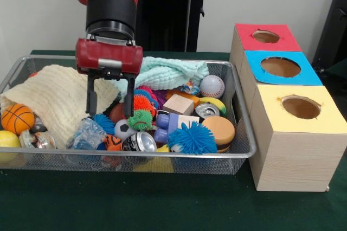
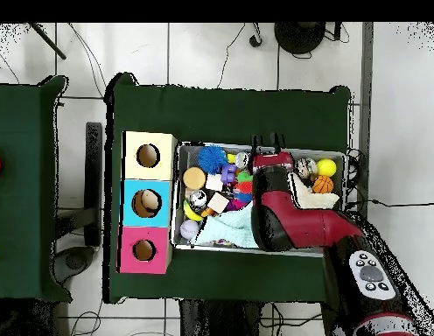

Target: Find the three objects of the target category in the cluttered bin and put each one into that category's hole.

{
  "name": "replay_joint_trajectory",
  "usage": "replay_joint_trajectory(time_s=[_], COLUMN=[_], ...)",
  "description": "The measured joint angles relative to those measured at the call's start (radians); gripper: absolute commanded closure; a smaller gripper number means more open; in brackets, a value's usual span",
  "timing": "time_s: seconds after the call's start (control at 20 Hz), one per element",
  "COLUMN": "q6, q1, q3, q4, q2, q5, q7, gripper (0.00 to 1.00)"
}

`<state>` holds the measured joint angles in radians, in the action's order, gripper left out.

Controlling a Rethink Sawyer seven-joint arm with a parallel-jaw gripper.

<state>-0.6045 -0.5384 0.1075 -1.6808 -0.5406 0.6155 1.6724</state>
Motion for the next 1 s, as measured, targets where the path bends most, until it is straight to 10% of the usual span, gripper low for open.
replay_joint_trajectory(time_s=[1.0], q6=[-0.006], q1=[0.133], q3=[-0.104], q4=[0.015], q2=[0.01], q5=[-0.141], q7=[0.0], gripper=[0.0])
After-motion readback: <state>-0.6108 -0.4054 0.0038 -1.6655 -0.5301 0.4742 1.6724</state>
